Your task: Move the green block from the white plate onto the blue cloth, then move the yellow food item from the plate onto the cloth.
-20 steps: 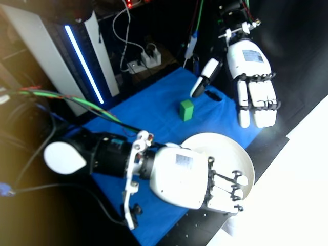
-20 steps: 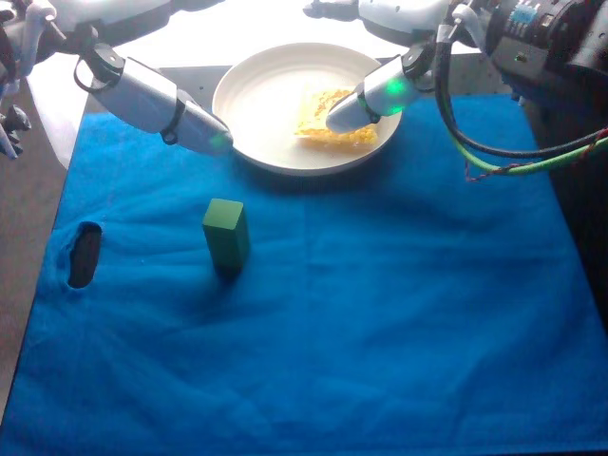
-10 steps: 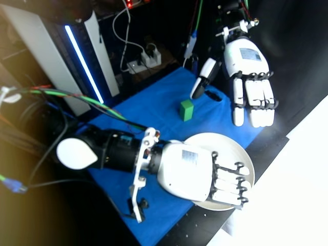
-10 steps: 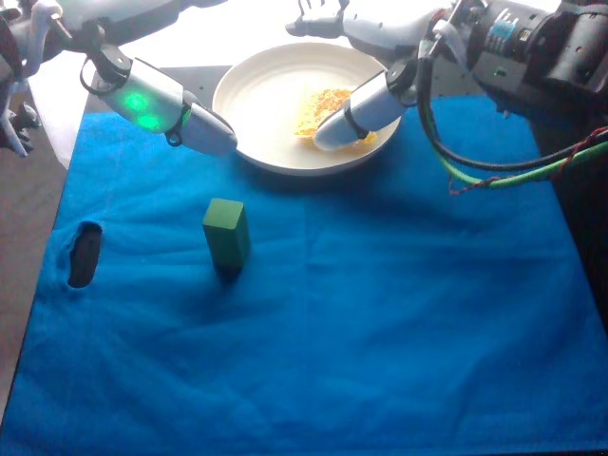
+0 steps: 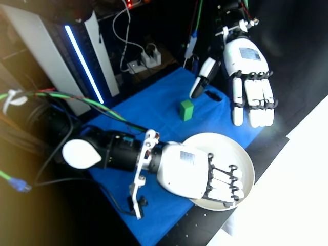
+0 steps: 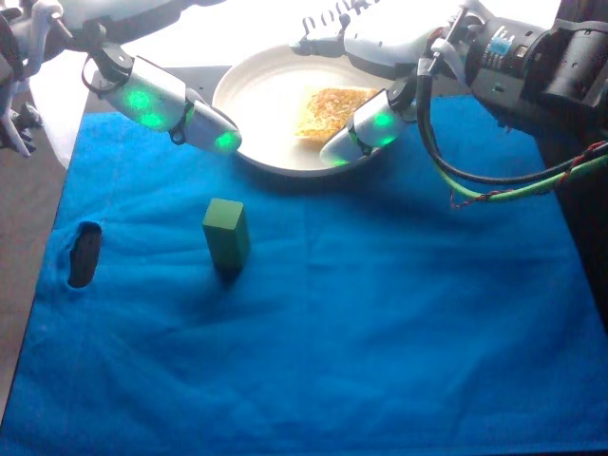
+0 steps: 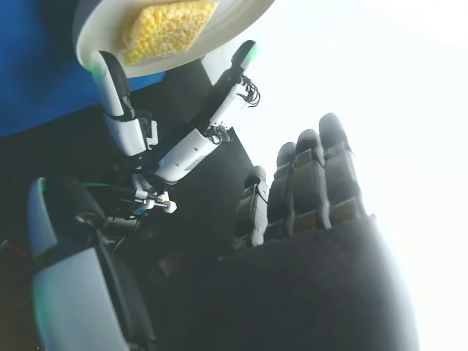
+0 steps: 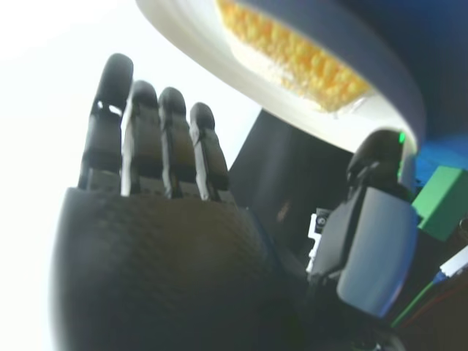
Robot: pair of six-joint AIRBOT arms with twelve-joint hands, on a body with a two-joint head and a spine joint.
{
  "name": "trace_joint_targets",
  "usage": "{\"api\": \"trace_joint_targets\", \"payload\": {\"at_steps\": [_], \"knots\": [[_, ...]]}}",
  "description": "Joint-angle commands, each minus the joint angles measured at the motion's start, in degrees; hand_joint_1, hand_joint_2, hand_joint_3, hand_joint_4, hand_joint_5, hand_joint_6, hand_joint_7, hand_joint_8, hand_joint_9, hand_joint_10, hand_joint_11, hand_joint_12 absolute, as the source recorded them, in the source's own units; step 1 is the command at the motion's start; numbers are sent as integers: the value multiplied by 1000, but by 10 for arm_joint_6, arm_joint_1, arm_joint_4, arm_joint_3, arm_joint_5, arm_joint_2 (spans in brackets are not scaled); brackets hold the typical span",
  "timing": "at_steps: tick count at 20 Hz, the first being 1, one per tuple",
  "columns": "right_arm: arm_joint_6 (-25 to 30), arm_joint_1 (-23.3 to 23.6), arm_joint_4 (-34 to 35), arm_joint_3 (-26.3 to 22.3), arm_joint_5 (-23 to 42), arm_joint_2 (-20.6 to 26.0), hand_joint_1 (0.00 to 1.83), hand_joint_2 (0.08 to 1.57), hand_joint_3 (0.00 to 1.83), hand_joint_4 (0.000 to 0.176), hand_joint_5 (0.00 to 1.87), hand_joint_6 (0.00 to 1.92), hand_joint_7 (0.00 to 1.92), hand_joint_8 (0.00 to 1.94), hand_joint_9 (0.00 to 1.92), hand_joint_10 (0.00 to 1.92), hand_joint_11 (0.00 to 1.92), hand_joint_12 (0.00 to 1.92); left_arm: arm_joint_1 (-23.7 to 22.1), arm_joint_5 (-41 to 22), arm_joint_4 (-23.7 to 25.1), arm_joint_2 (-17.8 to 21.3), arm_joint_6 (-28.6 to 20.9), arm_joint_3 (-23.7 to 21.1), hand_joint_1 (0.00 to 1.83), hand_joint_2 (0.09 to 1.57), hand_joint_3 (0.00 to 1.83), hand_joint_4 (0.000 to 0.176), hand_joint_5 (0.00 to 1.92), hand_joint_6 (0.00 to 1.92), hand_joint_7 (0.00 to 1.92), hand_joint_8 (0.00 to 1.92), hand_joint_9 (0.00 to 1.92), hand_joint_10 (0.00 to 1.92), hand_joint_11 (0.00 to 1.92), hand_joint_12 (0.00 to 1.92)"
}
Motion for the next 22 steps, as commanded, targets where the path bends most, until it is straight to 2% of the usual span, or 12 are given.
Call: {"api": "trace_joint_targets", "payload": {"at_steps": [1,3,4,7,8,9,13,14,16,20,21,22], "knots": [[-1,4,13,4,50,-2,647,815,2,69,240,2,461,12,489,54,200,1354,-11,-58,-12,0,-2,0,681,775,2,159,0,0,2,0,69,3,0,255],[-1,4,13,5,50,-3,818,886,2,7,342,14,968,132,959,587,781,1430,-11,-59,-12,1,-3,0,673,769,0,159,0,0,18,0,75,1,0,308],[-1,4,13,5,50,-3,929,914,1,0,459,11,1092,144,1017,678,808,1426,-11,-59,-12,1,-3,0,683,773,1,162,0,0,16,0,56,3,0,269],[-1,4,13,7,50,-5,1092,1004,1,0,773,10,1088,36,1043,331,700,1335,-11,-61,-13,0,-5,0,675,781,1,171,0,0,47,3,87,6,0,316],[-1,4,13,8,50,-5,1242,1060,0,0,1030,436,1113,784,1060,539,780,1524,-11,-62,-14,0,-5,0,655,773,0,161,0,0,98,2,116,5,0,365],[-1,4,13,8,50,-5,1243,1085,3,0,1092,580,1010,1058,983,518,707,1421,-11,-63,-14,-1,-5,0,662,775,0,145,0,0,108,1,124,4,0,386],[-1,4,13,11,61,-6,1222,1115,0,0,1050,914,924,1030,1060,137,666,1157,-11,-63,-17,-1,-6,5,685,784,4,144,0,0,57,0,118,0,0,370],[-1,4,13,11,67,-5,1222,1109,0,13,1032,865,970,1041,1149,160,725,1270,-10,-62,-19,-2,-6,6,690,781,2,153,0,0,62,6,128,5,0,368],[-1,4,13,12,86,-2,1232,1102,0,0,1043,770,994,1079,1158,269,728,1372,-8,-60,-22,-2,-6,8,663,776,0,152,0,0,90,15,136,7,0,370],[-1,6,13,11,111,0,1250,1125,0,0,1100,597,876,1330,762,1117,639,1665,-6,-59,-25,-2,-6,10,723,753,0,159,0,0,71,15,109,6,0,306],[-1,7,13,9,115,0,1252,1119,0,0,1114,568,890,1313,762,1134,651,1658,-6,-58,-26,-2,-6,11,740,746,0,164,0,0,58,6,98,1,0,255],[-1,7,13,8,117,0,1233,1108,0,0,1106,681,922,1171,824,858,633,1499,-6,-58,-28,-2,-6,11,750,735,0,159,0,0,58,3,95,0,0,270]]}}
